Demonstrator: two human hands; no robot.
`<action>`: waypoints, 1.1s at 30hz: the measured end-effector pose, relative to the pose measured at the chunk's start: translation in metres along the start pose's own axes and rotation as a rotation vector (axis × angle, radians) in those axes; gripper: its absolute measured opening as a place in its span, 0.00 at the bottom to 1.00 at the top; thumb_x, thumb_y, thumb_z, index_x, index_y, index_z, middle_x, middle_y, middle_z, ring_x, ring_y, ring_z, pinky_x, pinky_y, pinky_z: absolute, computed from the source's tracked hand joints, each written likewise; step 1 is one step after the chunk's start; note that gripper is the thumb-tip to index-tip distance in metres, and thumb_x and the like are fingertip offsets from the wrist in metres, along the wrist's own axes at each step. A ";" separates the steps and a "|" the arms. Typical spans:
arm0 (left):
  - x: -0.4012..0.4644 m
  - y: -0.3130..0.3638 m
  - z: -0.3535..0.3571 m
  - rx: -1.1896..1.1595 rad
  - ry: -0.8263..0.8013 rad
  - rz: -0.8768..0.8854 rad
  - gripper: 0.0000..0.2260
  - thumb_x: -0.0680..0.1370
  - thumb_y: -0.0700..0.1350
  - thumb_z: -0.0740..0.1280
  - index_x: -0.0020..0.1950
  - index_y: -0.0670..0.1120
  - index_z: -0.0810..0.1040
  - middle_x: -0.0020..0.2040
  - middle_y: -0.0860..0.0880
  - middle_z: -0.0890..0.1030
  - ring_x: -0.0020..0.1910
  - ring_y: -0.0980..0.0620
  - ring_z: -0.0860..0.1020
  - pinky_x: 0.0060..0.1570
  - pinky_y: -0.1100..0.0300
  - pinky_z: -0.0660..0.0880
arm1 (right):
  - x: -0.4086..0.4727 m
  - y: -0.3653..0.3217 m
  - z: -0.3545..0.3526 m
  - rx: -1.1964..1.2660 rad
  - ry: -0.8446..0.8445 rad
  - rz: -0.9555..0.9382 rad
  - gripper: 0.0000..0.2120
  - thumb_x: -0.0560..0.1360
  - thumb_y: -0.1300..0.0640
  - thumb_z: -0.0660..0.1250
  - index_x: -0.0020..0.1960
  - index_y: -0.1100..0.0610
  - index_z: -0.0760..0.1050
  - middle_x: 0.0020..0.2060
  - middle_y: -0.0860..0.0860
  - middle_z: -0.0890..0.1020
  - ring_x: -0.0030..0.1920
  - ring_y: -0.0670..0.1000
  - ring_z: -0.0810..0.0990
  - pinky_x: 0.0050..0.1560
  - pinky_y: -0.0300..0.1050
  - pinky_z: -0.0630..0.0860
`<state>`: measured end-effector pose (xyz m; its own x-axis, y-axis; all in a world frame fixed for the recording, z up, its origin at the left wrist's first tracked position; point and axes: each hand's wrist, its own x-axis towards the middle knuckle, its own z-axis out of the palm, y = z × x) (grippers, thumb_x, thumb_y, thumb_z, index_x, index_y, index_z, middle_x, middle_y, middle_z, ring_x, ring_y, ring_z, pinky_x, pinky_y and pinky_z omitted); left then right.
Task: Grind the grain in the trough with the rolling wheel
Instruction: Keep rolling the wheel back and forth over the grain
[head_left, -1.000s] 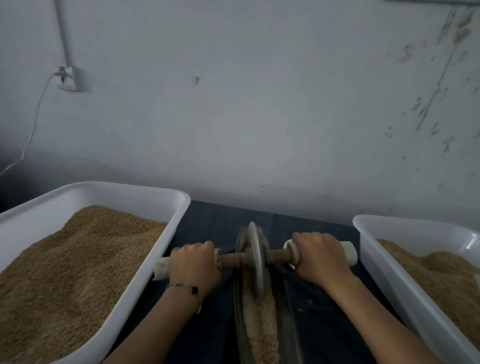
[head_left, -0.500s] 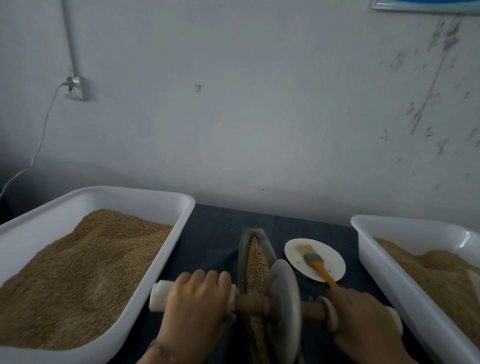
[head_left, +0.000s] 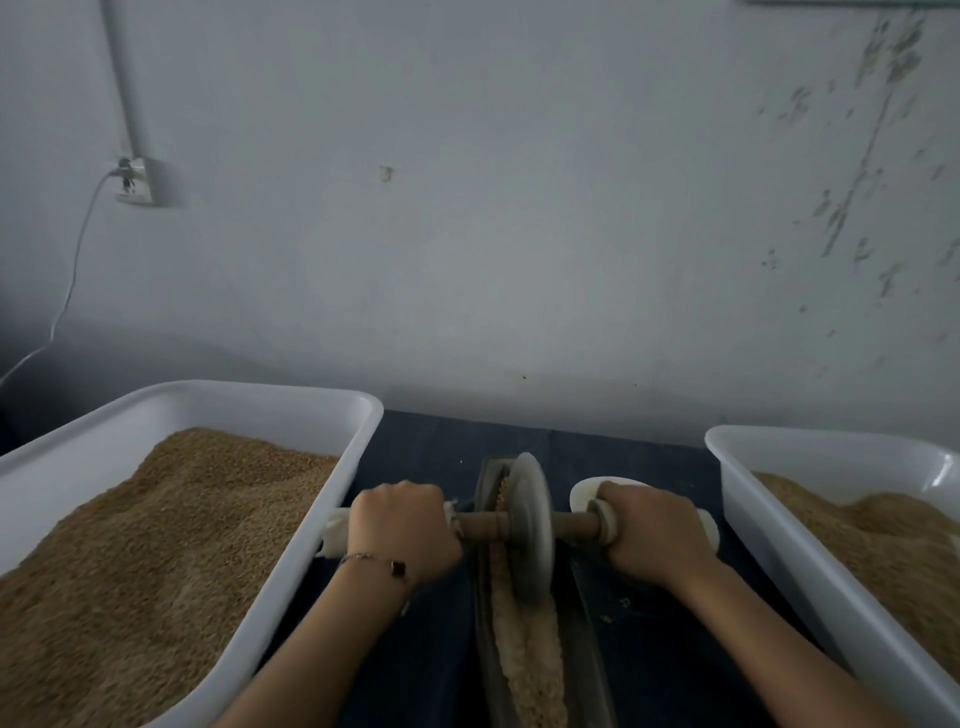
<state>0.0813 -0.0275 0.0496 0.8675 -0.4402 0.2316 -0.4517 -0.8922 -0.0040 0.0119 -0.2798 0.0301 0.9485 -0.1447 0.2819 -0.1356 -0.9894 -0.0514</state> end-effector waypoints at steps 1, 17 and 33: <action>0.007 -0.001 0.000 -0.004 -0.023 -0.027 0.08 0.73 0.54 0.61 0.37 0.52 0.70 0.34 0.54 0.73 0.34 0.56 0.72 0.36 0.61 0.69 | 0.009 0.001 0.000 -0.006 0.017 -0.007 0.07 0.67 0.47 0.63 0.38 0.44 0.64 0.34 0.43 0.75 0.35 0.47 0.71 0.34 0.45 0.66; -0.065 0.005 -0.010 0.014 0.013 0.097 0.09 0.74 0.55 0.62 0.44 0.54 0.63 0.42 0.56 0.73 0.41 0.55 0.72 0.41 0.59 0.63 | -0.079 -0.016 -0.023 -0.117 -0.105 0.040 0.10 0.71 0.50 0.65 0.48 0.41 0.66 0.46 0.40 0.76 0.43 0.42 0.72 0.39 0.37 0.62; -0.011 0.006 -0.005 0.071 0.028 0.022 0.08 0.74 0.55 0.62 0.39 0.53 0.68 0.34 0.56 0.70 0.33 0.57 0.69 0.36 0.60 0.65 | -0.013 0.002 -0.005 0.001 -0.141 0.036 0.04 0.68 0.49 0.62 0.39 0.45 0.66 0.36 0.43 0.74 0.38 0.49 0.73 0.37 0.45 0.66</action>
<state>0.0678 -0.0279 0.0516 0.8510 -0.4574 0.2580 -0.4537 -0.8878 -0.0776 -0.0027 -0.2799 0.0314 0.9738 -0.1770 0.1428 -0.1700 -0.9836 -0.0603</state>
